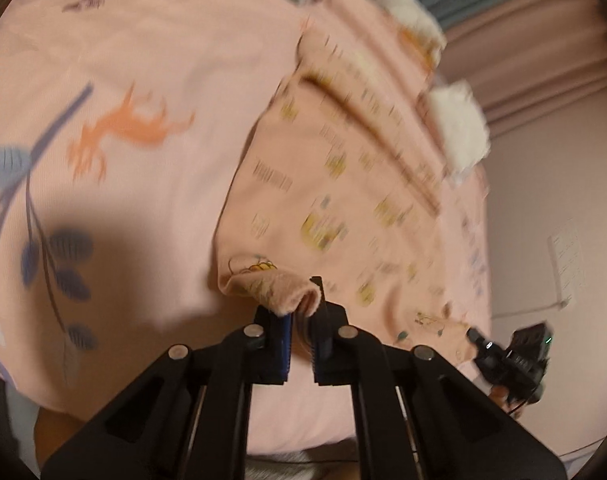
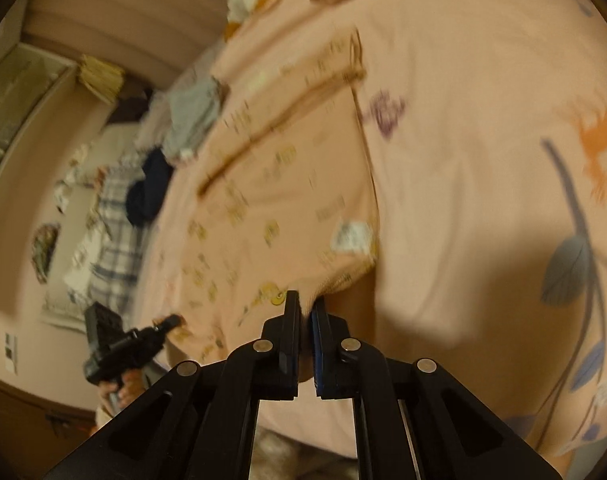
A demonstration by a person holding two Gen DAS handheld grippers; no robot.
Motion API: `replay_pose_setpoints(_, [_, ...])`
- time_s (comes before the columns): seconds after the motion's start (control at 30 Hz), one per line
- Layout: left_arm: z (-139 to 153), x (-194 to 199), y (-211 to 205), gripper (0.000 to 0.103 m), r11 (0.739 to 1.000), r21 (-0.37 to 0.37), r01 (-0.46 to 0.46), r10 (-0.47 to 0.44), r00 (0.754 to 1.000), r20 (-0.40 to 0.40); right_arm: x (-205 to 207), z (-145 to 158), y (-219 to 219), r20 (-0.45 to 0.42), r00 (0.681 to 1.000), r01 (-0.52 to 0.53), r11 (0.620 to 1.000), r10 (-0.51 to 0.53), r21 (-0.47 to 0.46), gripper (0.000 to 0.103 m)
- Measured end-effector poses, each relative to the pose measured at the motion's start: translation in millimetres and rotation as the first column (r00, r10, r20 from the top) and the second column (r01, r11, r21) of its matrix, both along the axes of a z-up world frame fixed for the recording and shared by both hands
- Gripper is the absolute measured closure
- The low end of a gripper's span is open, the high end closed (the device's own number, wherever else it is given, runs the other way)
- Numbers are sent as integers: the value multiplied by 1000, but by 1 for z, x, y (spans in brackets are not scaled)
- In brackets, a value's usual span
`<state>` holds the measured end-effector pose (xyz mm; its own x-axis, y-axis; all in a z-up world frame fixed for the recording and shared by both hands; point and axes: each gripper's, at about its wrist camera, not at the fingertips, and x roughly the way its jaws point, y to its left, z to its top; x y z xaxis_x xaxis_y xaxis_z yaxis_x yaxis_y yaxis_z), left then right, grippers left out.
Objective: Fold small clothes
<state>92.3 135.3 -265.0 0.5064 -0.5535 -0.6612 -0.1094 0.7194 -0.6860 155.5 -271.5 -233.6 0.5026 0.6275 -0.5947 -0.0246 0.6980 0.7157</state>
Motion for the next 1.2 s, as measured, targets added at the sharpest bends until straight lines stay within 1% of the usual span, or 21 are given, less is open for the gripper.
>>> replay_pose_setpoints(0.07, [9, 4, 4, 97, 1000, -15, -8, 9, 1000, 29, 0, 6, -4, 21, 1000, 13, 1000, -13, 19, 96])
replay_pose_setpoints(0.13, [18, 9, 7, 101, 1000, -20, -22, 23, 998, 55, 3, 13, -7, 44, 999, 20, 999, -21, 34, 96])
replay_pose_setpoints(0.23, [27, 26, 10, 101, 996, -70, -55, 61, 995, 85, 11, 16, -3, 68, 997, 18, 999, -21, 35, 96])
replay_pose_setpoints(0.33, [30, 50, 10, 101, 991, -108, -75, 86, 991, 102, 38, 21, 0, 79, 996, 34, 997, -40, 70, 96])
replay_pose_setpoints(0.43, [29, 80, 9, 101, 986, -131, -98, 111, 989, 94, 61, 28, -1, 85, 995, 49, 995, -56, 86, 96])
replay_pose_setpoints(0.57, [37, 128, 15, 101, 974, -190, -126, 150, 982, 119, 106, 47, -1, 123, 990, 57, 995, -66, 78, 96])
replay_pose_setpoints(0.63, [44, 158, 19, 101, 966, -216, -144, 177, 974, 142, 136, 53, -3, 141, 987, 70, 995, -79, 72, 96])
replay_pose_setpoints(0.67, [45, 172, 20, 101, 960, -236, -150, 188, 971, 150, 161, 54, -4, 139, 986, 85, 993, -95, 77, 96])
replay_pose_setpoints(0.7, [44, 195, 20, 100, 955, -249, -159, 200, 968, 150, 170, 52, -4, 139, 986, 87, 993, -96, 76, 96])
replay_pose_setpoints(0.77, [40, 228, 20, 100, 952, -245, -183, 219, 967, 130, 204, 47, -4, 127, 986, 102, 993, -109, 59, 96])
replay_pose_setpoints(0.8, [33, 249, 21, 100, 943, -256, -213, 248, 962, 113, 224, 41, -4, 113, 986, 116, 992, -120, 45, 96])
replay_pose_setpoints(0.83, [28, 261, 22, 100, 938, -266, -223, 260, 960, 109, 250, 33, -3, 88, 988, 122, 992, -124, 25, 96])
replay_pose_setpoints(0.9, [18, 294, 18, 100, 944, -232, -236, 263, 960, 94, 275, 20, -1, 62, 989, 136, 991, -135, -2, 96])
replay_pose_setpoints(0.97, [5, 313, 17, 100, 955, -163, -248, 262, 963, 67, 305, -2, 2, -3, 989, 150, 987, -151, -55, 96])
replay_pose_setpoints(1.0, [-6, 324, 16, 98, 956, -108, -274, 277, 961, 16, 315, -13, 2, -43, 986, 157, 985, -161, -70, 96])
replay_pose_setpoints(1.03, [-13, 331, 16, 89, 955, -77, -286, 284, 958, -31, 327, -28, 1, -115, 977, 171, 982, -179, -76, 96])
replay_pose_setpoints(1.07, [-21, 335, 19, 88, 953, -68, -295, 290, 954, -82, 329, -32, -1, -137, 974, 175, 983, -181, -59, 96])
replay_pose_setpoints(1.1, [-26, 337, 25, 88, 945, -109, -309, 298, 948, -109, 330, -37, -6, -158, 969, 191, 981, -190, -10, 96])
replay_pose_setpoints(1.13, [-26, 335, 31, 83, 934, -153, -322, 309, 945, -106, 326, -37, -10, -154, 967, 207, 978, -202, 20, 95])
replay_pose_setpoints(1.17, [-21, 331, 36, 77, 929, -159, -333, 321, 942, -97, 318, -30, -12, -130, 972, 201, 979, -197, 21, 94])
replay_pose_setpoints(1.2, [-13, 325, 39, 56, 930, -129, -344, 336, 939, -77, 314, -25, -12, -115, 975, 193, 981, -191, 5, 92])
